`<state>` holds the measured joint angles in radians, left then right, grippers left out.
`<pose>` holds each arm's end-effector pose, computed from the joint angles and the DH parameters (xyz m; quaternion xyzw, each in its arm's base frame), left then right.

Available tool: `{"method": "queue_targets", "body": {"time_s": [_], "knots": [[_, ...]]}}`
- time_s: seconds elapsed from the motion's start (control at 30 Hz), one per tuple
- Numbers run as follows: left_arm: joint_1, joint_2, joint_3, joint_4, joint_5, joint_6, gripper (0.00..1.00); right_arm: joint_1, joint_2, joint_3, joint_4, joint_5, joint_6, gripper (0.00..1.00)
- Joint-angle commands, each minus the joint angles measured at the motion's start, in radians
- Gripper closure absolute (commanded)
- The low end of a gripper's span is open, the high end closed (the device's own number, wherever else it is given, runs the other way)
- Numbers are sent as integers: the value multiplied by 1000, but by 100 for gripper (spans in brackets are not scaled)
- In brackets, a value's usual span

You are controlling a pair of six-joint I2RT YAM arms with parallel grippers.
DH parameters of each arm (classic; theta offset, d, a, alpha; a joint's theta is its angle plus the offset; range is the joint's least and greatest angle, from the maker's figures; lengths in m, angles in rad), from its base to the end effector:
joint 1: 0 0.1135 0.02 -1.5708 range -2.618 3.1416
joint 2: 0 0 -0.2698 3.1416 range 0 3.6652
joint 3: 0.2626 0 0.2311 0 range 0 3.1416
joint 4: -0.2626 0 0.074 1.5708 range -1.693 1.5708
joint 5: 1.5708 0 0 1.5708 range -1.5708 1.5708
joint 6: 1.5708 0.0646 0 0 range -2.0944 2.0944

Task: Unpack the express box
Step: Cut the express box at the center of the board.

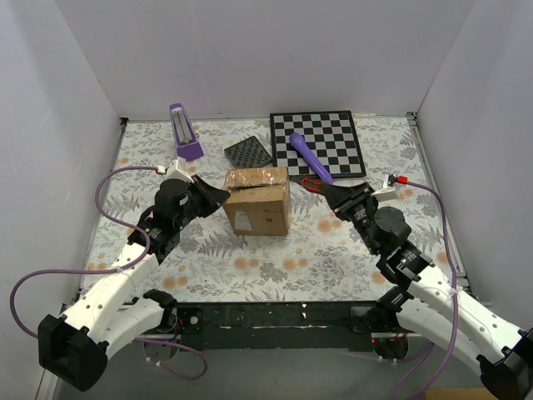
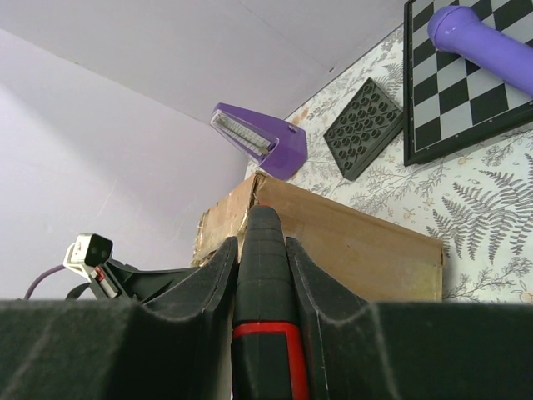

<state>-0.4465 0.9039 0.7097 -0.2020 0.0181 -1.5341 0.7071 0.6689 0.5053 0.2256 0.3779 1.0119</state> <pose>0.1903 -0.0924 0.2878 -0.4264 0.7149 -0.4675 0.2976 0.1463 0.0937 0.3120 0.2374 0.6441 0.4582 0.5647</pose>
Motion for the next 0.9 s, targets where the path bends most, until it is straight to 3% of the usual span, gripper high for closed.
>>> {"method": "queue_targets", "body": {"time_s": [0.0,0.87], "knots": [[3,-28,16,44,-6,-23,100,-1,12,6,126,-16,45,99],[2,-31,2,44,-6,-34,100,-1,72,13,179,23,50,99]]}}
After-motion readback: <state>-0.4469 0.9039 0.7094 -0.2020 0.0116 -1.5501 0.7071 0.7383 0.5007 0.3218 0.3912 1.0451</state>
